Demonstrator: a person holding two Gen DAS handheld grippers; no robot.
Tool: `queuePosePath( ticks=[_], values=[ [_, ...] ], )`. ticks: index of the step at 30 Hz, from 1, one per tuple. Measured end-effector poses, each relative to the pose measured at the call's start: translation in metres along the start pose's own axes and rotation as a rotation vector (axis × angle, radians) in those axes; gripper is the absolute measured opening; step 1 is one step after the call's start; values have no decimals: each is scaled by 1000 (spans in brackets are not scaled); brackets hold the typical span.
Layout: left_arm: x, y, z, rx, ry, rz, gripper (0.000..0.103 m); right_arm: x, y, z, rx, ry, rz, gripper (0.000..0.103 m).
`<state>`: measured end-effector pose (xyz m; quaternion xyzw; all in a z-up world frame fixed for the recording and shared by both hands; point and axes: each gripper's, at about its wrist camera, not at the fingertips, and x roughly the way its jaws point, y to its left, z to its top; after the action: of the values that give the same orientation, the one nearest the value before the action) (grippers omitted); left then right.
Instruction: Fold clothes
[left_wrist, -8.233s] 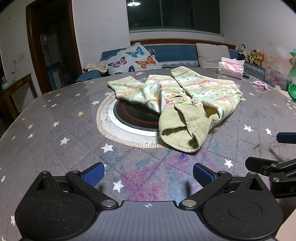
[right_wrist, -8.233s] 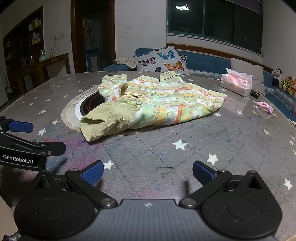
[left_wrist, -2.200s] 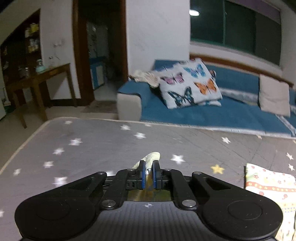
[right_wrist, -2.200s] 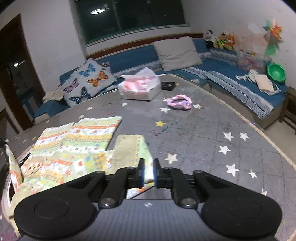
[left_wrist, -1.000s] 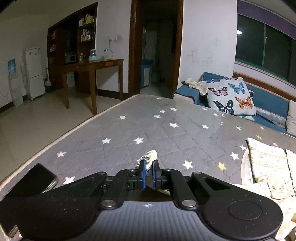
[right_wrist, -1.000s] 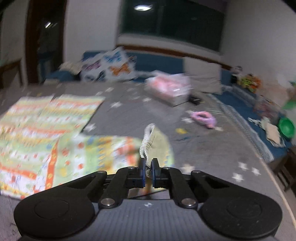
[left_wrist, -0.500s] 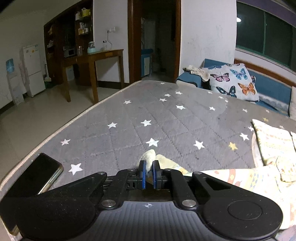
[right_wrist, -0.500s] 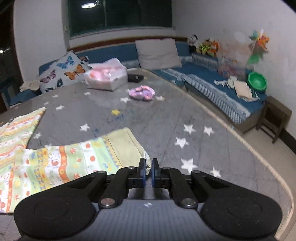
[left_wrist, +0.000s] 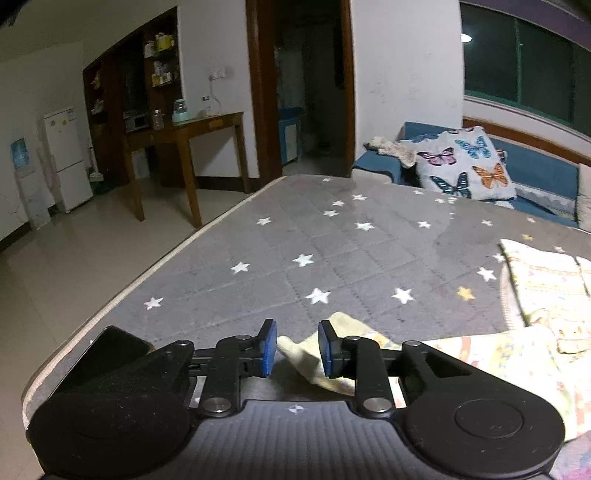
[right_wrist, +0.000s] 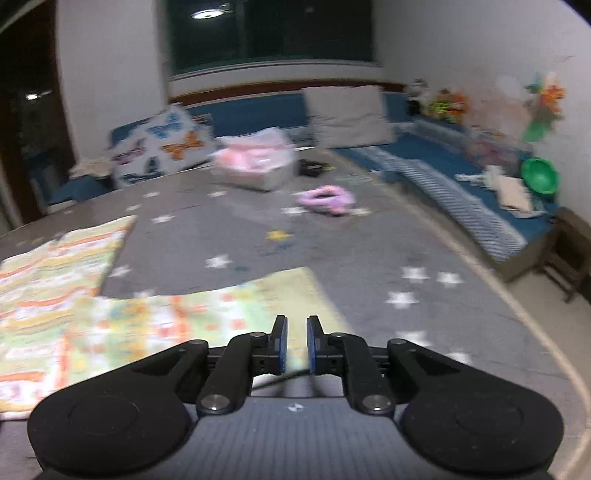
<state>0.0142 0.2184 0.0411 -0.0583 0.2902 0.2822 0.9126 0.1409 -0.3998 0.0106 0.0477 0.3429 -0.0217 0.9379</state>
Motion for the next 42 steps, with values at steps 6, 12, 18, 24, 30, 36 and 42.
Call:
queuePosePath(
  ticks=[6,12,18,24,30,36,42],
  values=[
    [-18,-27,6,73,-47,-95,37,16,40,-6,-90,46,123,31],
    [-15,-30,13,83,-64,-98,44,10,57,-17,-179,87,129,35],
    [3,-12,-3,36,-1,-53,45,-15,86,-21,-288,90,207,35],
    [11,2,-16,-10,25,-7,54,-43,151,-31,-479,75,421,35],
    [17,16,-22,-79,55,-10,55,-68,238,-47,-676,84,649,35],
    [18,21,-26,-107,69,-40,52,-76,306,-75,-819,105,762,34],
    [26,19,-23,-112,82,-67,38,-65,324,-96,-871,107,674,31]
  ],
)
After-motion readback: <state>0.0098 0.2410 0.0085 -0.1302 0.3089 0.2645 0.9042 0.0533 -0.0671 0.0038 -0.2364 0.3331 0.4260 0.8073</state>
